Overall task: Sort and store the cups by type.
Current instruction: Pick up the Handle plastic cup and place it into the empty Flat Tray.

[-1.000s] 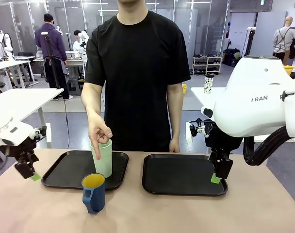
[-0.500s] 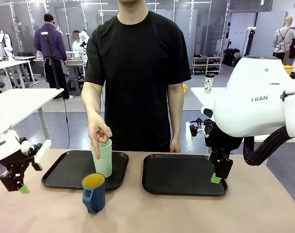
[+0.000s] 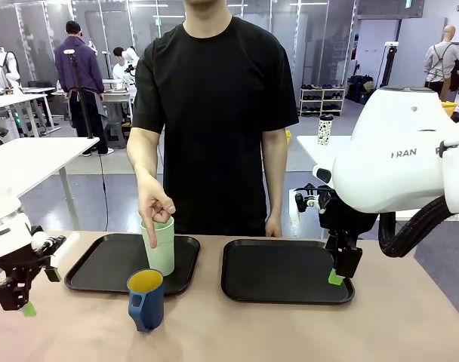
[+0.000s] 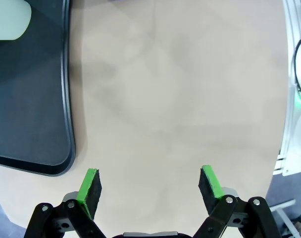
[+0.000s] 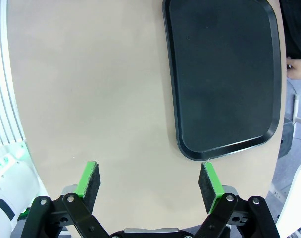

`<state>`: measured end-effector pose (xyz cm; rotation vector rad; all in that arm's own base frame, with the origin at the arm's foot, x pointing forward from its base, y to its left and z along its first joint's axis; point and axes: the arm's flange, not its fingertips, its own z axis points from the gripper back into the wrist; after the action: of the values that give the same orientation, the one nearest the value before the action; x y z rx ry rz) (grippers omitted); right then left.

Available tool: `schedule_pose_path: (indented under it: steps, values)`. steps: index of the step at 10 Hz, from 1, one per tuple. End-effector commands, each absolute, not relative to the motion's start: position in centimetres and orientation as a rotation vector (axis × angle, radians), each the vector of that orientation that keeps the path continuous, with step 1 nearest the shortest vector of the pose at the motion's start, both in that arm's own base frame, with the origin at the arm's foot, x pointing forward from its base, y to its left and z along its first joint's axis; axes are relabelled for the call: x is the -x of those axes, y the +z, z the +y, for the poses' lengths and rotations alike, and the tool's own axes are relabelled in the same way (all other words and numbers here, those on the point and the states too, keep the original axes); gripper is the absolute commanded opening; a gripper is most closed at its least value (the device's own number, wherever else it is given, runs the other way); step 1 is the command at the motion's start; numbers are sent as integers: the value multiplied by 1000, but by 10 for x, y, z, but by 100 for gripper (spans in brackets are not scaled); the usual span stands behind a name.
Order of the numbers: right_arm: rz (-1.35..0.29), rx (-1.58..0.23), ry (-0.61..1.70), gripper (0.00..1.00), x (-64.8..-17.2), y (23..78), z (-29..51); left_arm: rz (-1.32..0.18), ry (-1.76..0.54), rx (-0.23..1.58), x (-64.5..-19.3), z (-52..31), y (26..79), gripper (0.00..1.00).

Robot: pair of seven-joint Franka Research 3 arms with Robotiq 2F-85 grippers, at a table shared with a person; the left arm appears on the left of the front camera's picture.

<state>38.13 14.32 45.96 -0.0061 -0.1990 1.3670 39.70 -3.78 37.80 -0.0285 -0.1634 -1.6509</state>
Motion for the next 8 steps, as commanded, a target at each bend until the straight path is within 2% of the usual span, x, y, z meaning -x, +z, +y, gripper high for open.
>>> schedule_pose_path:
  steps: [1, 4, 5, 8]
  values:
    - [-200, 8, 1366, 100, -381, 461, 143, -181, -1658, 37, -397, -38, 380, 100]
    - [-200, 8, 1366, 100, -381, 461, 143, -164, -1653, 28, -397, -40, 378, 100]
    - [-200, 8, 1366, 100, -381, 461, 143, -205, -1652, 134, -395, -37, 369, 100]
    - [-200, 8, 1366, 100, -381, 461, 143, -450, -1577, 217, -387, -26, 347, 100]
